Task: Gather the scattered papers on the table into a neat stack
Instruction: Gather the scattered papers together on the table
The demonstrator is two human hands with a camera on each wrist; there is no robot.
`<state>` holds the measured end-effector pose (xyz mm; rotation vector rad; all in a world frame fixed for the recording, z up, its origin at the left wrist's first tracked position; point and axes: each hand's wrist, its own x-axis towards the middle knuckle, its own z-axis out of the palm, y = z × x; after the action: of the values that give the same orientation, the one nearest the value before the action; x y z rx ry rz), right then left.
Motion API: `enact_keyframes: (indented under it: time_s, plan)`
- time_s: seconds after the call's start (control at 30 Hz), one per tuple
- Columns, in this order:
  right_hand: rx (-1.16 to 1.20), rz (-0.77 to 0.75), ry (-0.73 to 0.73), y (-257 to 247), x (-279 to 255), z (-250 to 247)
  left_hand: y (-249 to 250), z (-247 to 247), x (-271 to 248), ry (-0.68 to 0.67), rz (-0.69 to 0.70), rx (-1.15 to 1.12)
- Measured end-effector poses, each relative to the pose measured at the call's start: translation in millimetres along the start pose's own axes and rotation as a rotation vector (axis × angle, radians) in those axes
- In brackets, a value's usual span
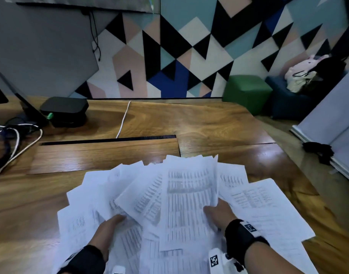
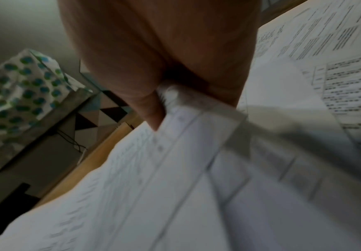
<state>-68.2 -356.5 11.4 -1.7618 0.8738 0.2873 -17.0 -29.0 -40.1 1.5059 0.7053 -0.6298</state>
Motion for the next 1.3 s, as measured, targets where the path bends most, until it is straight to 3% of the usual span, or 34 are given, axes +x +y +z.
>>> enact_keyframes:
  time_s: [0.13,0.33,0.4,0.53,0.67,0.87,1.0,1.07,1.13,1.2,1.3]
  plan:
    - [-0.004,0.125,-0.198,14,7,8,2,11,-15,0.017,0.113,0.033]
    - [0.167,0.108,-0.069,15,16,-23,4,-3,1,0.043,0.108,0.086]
    - [0.129,0.091,0.002,15,20,-34,9,-11,0,0.05,0.12,0.126]
    - [-0.14,-0.024,-0.056,15,27,-63,23,-30,1,0.053,0.122,0.214]
    - [-0.071,-0.037,-0.104,12,35,-96,33,-48,15,0.089,0.095,0.289]
    - [-0.38,-0.03,-0.244,46,71,-62,32,-42,16,0.043,0.063,0.298]
    - [-0.257,0.034,-0.291,95,119,-24,30,-39,9,-0.019,-0.019,0.182]
    - [-0.152,0.019,-0.246,53,69,-9,27,-38,13,0.009,0.007,0.164]
    - [-0.048,-0.103,-0.1,19,33,-8,25,-37,16,0.085,0.041,0.197]
    - [0.136,-0.21,0.042,-4,17,-22,23,-38,21,0.126,0.047,0.2]
    - [0.242,-0.375,0.129,-26,16,-46,20,-39,24,0.146,0.024,0.217]
